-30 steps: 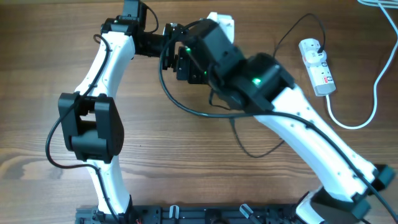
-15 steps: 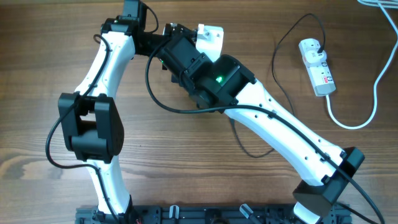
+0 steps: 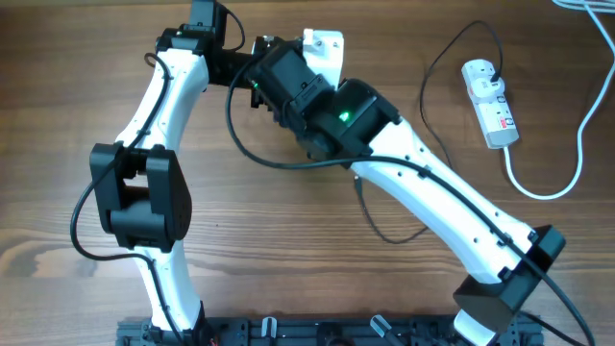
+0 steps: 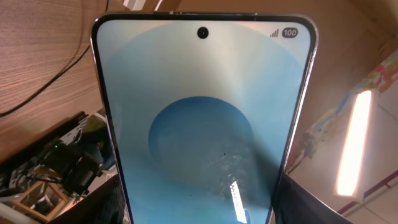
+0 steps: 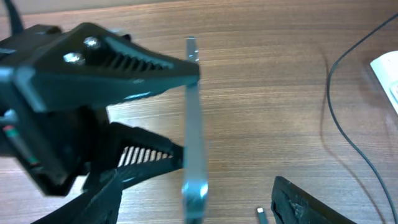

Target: Plug charger to phone and switch on socket

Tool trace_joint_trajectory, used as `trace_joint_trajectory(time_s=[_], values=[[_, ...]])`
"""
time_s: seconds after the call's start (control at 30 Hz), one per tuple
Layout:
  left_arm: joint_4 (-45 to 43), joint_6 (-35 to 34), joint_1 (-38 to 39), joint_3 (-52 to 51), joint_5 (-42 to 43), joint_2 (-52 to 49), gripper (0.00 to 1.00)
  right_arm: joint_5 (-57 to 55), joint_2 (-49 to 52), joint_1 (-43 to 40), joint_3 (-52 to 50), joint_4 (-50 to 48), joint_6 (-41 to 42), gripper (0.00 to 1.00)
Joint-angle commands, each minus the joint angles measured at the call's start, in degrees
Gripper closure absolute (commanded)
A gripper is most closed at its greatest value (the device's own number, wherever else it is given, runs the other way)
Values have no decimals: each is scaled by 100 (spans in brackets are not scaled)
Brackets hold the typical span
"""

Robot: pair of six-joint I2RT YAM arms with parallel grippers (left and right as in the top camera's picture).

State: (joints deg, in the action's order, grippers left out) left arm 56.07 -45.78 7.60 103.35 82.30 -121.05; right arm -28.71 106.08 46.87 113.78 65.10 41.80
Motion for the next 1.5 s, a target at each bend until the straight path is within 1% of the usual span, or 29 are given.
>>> trace_joint_trajectory(time_s=[0.0, 0.23, 0.3, 0.4, 0.57, 0.7, 0.73, 0.77, 0.87, 0.93, 1.2, 1.3, 1.47], values=[[-13, -13, -20, -15, 175, 256, 39, 369, 140, -188, 85, -37, -109, 23], [-9, -15, -20, -15, 190, 256, 39, 575, 140, -249, 85, -166, -116, 25], [-9, -17, -20, -15, 190, 256, 39, 645, 140, -249, 85, -166, -116, 28], [9, -118, -20, -15, 188, 256, 39, 697, 140, -249, 85, -164, -116, 28], [9, -142, -20, -15, 188, 256, 39, 721, 140, -249, 85, -164, -118, 34], [9, -142, -20, -15, 188, 256, 39, 739, 140, -249, 85, -164, -120, 34], [9, -142, -20, -15, 188, 256, 39, 739, 140, -249, 85, -164, -120, 36], [11, -142, -20, -15, 190, 256, 39, 737, 140, -249, 85, -168, -120, 41], [26, -144, -20, -15, 192, 256, 39, 730, 140, -249, 85, -168, -116, 46], [33, -144, -20, -15, 197, 256, 38, 662, 140, -249, 85, -166, -109, 51], [28, -232, -20, -15, 232, 256, 38, 625, 140, -249, 85, -168, -109, 55], [28, -315, -20, -15, 232, 256, 38, 623, 140, -249, 85, -186, -111, 60], [28, -332, -20, -15, 234, 256, 38, 603, 140, -236, 85, -210, -107, 64]])
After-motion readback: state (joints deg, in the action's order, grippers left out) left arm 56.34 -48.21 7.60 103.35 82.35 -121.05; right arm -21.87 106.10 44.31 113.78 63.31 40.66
